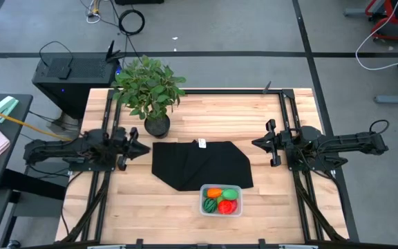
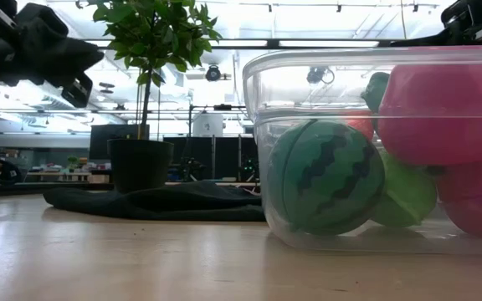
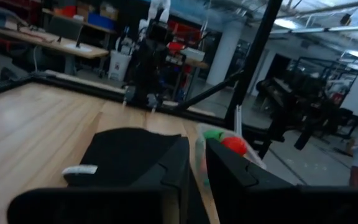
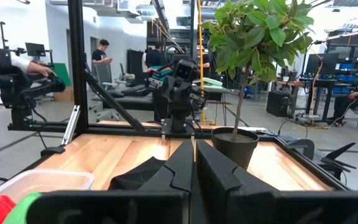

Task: Pick and placing Produce into tupperware
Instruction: Return to Home Position

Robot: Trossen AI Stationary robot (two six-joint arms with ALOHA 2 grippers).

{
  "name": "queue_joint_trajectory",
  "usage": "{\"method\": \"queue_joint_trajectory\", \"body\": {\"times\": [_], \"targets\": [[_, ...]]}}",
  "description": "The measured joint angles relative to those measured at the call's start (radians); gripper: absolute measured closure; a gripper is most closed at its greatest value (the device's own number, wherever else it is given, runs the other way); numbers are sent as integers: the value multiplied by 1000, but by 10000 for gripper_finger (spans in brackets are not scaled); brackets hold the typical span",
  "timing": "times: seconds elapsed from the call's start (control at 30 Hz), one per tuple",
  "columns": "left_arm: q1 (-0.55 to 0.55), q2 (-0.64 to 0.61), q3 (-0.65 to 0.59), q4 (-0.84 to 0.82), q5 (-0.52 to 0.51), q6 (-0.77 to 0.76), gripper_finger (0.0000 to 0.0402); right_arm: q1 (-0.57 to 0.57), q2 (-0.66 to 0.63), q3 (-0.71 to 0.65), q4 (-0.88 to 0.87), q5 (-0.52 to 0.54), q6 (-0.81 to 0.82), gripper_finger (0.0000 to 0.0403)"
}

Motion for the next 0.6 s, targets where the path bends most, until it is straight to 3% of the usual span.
{"method": "queue_joint_trajectory", "body": {"times": [0.6], "targets": [[-9, -59, 0, 8, 0, 0, 344, 0, 0, 0, 0, 0, 0, 376]]}}
